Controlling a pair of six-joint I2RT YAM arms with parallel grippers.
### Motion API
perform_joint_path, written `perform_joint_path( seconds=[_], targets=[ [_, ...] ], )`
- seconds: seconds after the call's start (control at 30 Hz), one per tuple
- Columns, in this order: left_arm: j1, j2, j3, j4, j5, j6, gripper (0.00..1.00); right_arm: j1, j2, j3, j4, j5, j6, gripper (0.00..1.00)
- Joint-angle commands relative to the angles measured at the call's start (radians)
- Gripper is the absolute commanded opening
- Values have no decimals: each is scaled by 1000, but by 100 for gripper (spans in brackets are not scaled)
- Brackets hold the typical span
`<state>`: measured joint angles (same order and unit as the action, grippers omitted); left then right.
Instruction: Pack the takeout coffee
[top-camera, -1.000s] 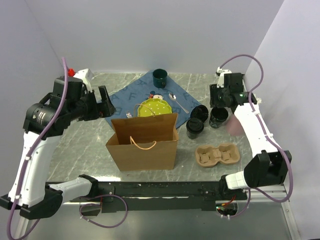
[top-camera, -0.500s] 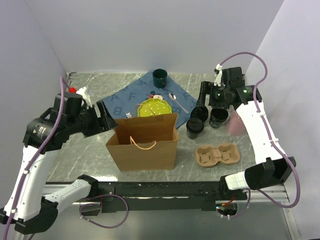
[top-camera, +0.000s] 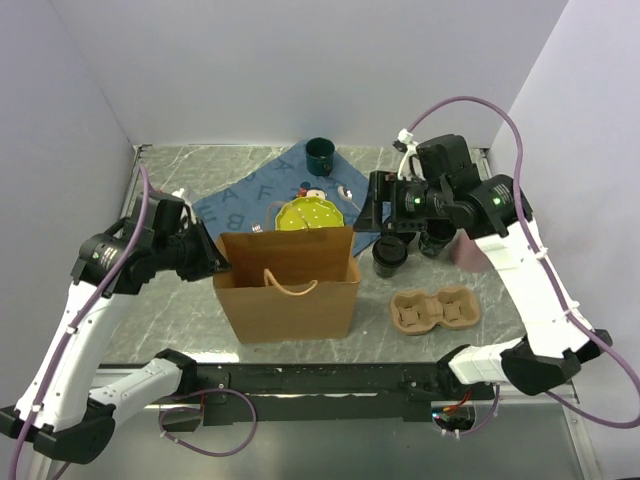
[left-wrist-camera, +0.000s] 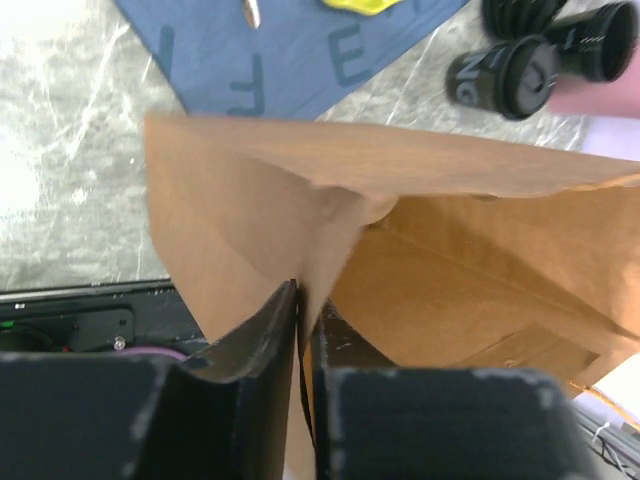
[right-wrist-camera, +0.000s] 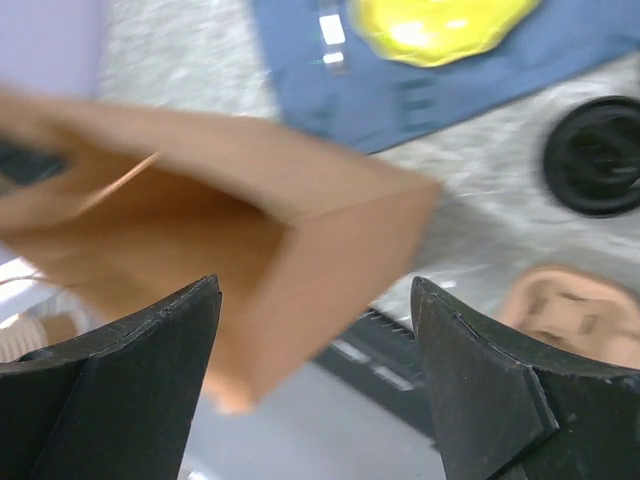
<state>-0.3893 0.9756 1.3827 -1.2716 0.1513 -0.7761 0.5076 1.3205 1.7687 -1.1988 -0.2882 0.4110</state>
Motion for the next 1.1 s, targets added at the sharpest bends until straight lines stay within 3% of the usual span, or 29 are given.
perform_joint_path(
  seconds=[0.0, 0.1, 0.37, 0.47, 0.57, 0.67, 0.77, 0.87, 0.9, 0.93, 0.97, 1.07],
  targets=[
    [-5, 15, 79, -8, 2, -3, 14, 126, -1, 139, -108, 108, 144, 83],
    [-5, 0, 52, 6, 22, -20, 7, 190, 25, 163, -181, 203, 187, 83],
    [-6, -17, 6, 12, 56, 5, 5, 302, 81, 94, -179, 280, 216, 83],
    [-6, -31, -13, 24, 63, 9, 6, 339, 146, 151, -237, 331, 226, 81],
    [-6, -32, -17, 28, 74, 8, 7, 377, 201, 228, -329, 408, 242, 66],
    [-6, -29, 4, 17, 61, 9, 13, 396, 220, 267, -370, 445, 246, 33],
    [-6, -18, 50, -1, 31, 18, 20, 401, 209, 273, -369, 448, 261, 8],
    [-6, 6, 97, -18, -1, 44, 35, 404, 207, 287, -369, 435, 265, 0],
    [-6, 17, 104, -28, -4, 61, 34, 405, 206, 290, -366, 426, 272, 0],
    [-8, 24, 111, -34, -15, 67, 29, 405, 203, 299, -364, 420, 273, 0],
    [-6, 28, 130, -38, -21, 73, 16, 407, 203, 304, -363, 414, 275, 0],
    [-8, 47, 192, -64, -47, 84, 1, 408, 207, 336, -370, 385, 270, 0]
  ],
)
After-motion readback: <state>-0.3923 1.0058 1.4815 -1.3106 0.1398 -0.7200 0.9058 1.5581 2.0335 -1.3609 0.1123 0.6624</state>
